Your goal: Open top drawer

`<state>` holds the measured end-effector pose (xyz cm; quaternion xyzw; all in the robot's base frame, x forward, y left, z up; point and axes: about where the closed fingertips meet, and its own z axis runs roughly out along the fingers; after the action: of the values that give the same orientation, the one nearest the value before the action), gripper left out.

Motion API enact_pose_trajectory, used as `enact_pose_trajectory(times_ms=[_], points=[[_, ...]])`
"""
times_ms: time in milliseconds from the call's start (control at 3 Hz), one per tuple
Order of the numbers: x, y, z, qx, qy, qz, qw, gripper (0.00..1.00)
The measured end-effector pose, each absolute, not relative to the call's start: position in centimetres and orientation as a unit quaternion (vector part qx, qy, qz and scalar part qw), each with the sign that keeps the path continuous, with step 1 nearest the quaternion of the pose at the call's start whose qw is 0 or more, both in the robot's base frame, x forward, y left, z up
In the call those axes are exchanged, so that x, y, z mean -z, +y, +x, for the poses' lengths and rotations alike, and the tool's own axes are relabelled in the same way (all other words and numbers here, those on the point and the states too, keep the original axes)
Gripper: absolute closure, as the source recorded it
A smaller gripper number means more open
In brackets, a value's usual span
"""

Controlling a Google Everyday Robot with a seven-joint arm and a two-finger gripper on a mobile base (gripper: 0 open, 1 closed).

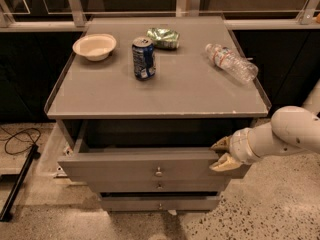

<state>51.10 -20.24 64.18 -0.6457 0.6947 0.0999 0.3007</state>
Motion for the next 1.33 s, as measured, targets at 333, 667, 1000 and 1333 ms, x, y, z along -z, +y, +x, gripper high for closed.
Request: enact_pose_trajectory(times_ms=[333,667,1000,1333], points=[[-64.2,-20.3,51.1,-0.100,0.695,-0.646,0.301,0.59],[-63.6,-20.6,49.7,-0.115,0.699,-0.641,0.296,0.36],[-64.1,-20.9,45.5,-0.133,0.697,-0.644,0.286,0.41],[-64.2,-20.9,45.5,-0.133,0.697,-0.644,0.286,0.64]])
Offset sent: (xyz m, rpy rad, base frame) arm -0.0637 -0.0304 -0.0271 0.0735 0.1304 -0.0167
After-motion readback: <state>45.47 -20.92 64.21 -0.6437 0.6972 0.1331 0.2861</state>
